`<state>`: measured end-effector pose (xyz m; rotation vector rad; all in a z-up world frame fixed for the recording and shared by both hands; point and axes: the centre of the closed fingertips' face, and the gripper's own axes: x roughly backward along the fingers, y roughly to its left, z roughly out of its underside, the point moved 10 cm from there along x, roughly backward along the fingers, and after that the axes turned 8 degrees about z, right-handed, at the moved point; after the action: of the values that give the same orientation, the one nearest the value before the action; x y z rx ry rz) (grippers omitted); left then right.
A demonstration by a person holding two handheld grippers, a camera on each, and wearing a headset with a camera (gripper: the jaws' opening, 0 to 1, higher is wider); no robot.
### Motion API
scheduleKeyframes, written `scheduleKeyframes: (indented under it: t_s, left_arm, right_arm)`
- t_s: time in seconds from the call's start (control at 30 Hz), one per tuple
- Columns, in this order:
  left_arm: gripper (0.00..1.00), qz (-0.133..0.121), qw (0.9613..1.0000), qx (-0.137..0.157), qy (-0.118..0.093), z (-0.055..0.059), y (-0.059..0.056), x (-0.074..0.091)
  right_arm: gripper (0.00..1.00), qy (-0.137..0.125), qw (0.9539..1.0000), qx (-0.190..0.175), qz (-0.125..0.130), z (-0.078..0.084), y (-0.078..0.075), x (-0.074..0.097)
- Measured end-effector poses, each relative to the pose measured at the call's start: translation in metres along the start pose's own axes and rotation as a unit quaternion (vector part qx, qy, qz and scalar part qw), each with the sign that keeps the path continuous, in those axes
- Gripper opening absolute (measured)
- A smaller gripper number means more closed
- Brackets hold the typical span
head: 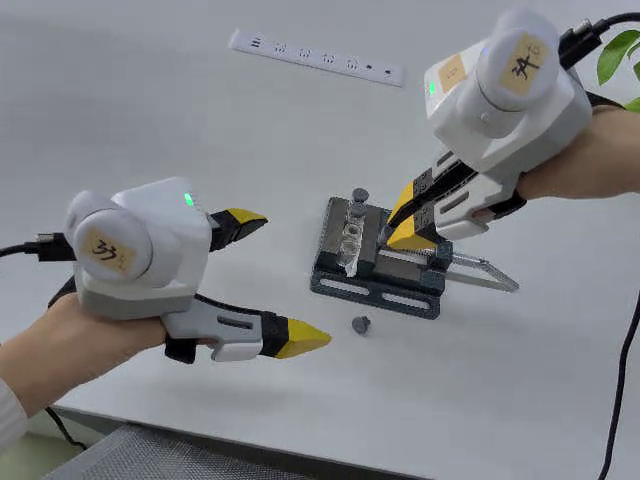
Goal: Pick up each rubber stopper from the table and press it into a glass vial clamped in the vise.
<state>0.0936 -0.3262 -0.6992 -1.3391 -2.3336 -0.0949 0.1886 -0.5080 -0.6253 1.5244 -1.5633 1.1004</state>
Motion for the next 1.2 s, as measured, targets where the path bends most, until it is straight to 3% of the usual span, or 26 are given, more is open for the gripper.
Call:
scheduleKeyframes:
  t_s: [0.1, 0.47, 1.2]
  left_arm:
    - [0.99, -0.007, 1.0000, 0.002, 0.003, 0.002, 0.003, 0.000]
    - [0.99, -0.020, 0.9998, 0.009, -0.003, 0.007, 0.003, 0.004]
    - [0.95, -0.020, 0.9996, 0.021, -0.005, 0.015, 0.004, 0.007]
  right_arm:
    - [0.05, 0.009, 0.9999, 0.013, 0.003, -0.002, -0.006, -0.006]
    - [0.05, 0.032, 0.9984, 0.046, 0.006, -0.012, -0.023, -0.023]
    - [0.05, 0.078, 0.9949, 0.062, -0.015, -0.018, -0.027, -0.048]
